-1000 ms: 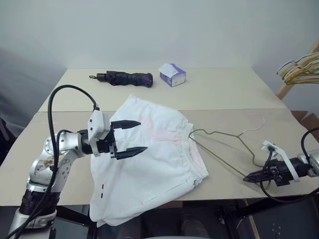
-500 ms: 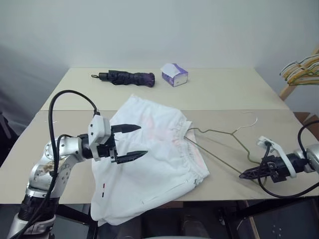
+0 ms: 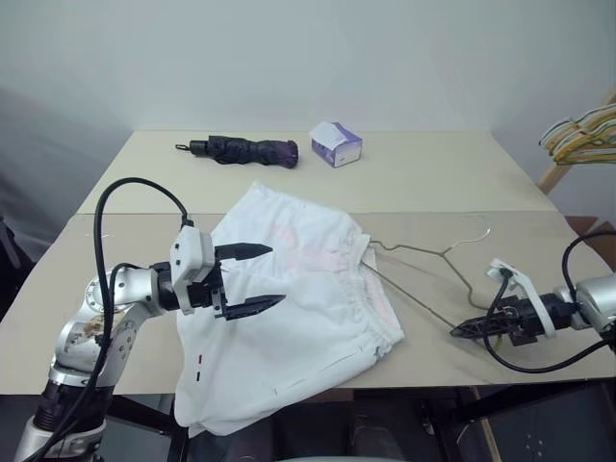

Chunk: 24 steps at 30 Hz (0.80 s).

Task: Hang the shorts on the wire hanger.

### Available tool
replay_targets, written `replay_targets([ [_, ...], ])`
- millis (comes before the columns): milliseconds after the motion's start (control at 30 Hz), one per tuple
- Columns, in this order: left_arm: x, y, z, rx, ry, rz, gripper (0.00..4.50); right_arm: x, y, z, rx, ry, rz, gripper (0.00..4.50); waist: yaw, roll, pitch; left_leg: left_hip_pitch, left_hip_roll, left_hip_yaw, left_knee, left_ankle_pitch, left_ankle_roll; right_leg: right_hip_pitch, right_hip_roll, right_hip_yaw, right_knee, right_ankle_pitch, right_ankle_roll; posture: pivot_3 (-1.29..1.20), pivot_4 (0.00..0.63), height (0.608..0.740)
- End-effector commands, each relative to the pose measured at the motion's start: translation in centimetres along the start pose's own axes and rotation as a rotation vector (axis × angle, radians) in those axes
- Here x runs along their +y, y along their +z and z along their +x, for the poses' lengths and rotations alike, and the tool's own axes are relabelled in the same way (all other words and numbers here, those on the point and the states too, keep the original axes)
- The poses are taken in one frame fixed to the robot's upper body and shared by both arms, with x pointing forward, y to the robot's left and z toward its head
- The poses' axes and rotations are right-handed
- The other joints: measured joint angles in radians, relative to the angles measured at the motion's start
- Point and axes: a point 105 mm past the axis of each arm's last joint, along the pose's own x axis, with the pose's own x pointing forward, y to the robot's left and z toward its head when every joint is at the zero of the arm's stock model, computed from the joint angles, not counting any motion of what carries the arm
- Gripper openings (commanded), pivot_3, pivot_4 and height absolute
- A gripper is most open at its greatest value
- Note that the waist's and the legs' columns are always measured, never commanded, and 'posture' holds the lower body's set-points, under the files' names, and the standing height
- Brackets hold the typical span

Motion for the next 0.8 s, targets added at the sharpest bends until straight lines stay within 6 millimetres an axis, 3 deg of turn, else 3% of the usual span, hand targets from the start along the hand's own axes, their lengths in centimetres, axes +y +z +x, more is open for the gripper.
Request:
replay_targets([
  [33,0.3,1.3,-0.1,-0.017,0.005,0.069,4.41,1.0,0.6,-0.2,0.004,0.051,-0.028,0.0,0.0,0.0,0.0,0.0,0.0,0.0,0.0,0.0,0.0,0.0,0.0,0.0,0.0,0.0,0.0,0.1,0.053,0.74],
  [233,0.4,1.4,0.0,-0.017,0.004,0.078,4.41,-0.5,2.3,1.0,-0.044,-0.012,-0.012,0.0,-0.004,-0.001,0.0,0.0,0.0,0.0,0.0,0.0,0.0,0.0,0.0,0.0,0.0,0.0,0.0,0.1,0.051,0.74],
  [367,0.4,1.4,-0.1,-0.015,0.009,0.081,4.41,-1.0,2.3,1.2,-0.044,-0.018,-0.002,0.0,0.004,-0.001,0.001,-0.001,0.0,0.0,0.0,0.0,0.0,0.0,0.0,0.0,0.0,0.002,0.0,0.11,0.05,0.74],
  [800,0.7,1.3,-0.1,-0.017,0.017,0.09,4.41,-0.8,4.3,2.8,-0.091,0.005,-0.036,0.0,0.012,-0.001,0.0,-0.001,0.0,-0.001,0.0,0.0,0.0,0.0,0.001,-0.001,0.0,0.002,0.0,0.11,0.044,0.74],
])
